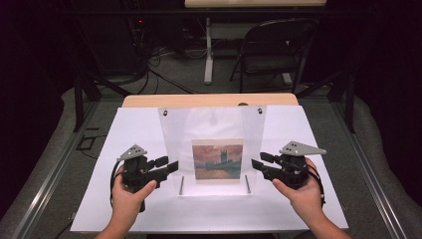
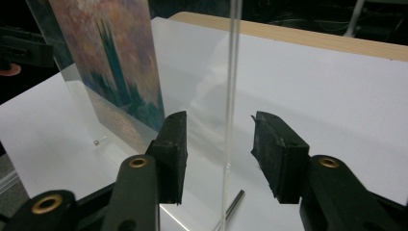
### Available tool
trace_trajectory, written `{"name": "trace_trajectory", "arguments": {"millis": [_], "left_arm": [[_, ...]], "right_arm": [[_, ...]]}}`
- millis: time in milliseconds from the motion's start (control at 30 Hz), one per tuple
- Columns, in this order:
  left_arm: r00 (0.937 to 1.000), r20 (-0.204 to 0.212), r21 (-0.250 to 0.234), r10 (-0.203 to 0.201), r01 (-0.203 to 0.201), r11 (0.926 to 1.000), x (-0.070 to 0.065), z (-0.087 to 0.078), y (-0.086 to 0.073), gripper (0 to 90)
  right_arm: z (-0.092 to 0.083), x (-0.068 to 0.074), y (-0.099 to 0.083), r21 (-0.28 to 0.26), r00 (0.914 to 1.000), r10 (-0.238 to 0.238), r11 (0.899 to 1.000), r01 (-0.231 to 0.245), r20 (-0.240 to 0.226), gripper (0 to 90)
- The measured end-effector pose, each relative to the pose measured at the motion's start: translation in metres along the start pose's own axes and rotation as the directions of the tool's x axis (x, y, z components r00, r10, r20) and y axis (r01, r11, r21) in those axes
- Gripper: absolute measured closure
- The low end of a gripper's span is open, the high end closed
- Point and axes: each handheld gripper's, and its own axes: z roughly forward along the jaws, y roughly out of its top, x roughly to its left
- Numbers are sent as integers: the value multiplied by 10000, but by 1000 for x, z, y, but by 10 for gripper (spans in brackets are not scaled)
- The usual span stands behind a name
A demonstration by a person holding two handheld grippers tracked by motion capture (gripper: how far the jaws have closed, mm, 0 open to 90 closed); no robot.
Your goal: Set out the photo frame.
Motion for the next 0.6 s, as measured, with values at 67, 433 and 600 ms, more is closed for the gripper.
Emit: {"name": "trace_trajectory", "arguments": {"millis": [67,433,600], "left_arm": [[9995,-316,-26,65,-66,10000,4,-1,-8,470],[9897,-1426,-172,-130,107,9998,34,1,-47,416],[9778,-2094,-2,11,-12,10000,47,5,-54,403]], "right_arm": [[-3,-1,-10,-54,9999,62,10000,-61,85,533],[8,-23,-68,328,9882,394,9985,-448,1481,493],[15,-29,-77,504,9824,212,9982,-311,1858,469]]}}
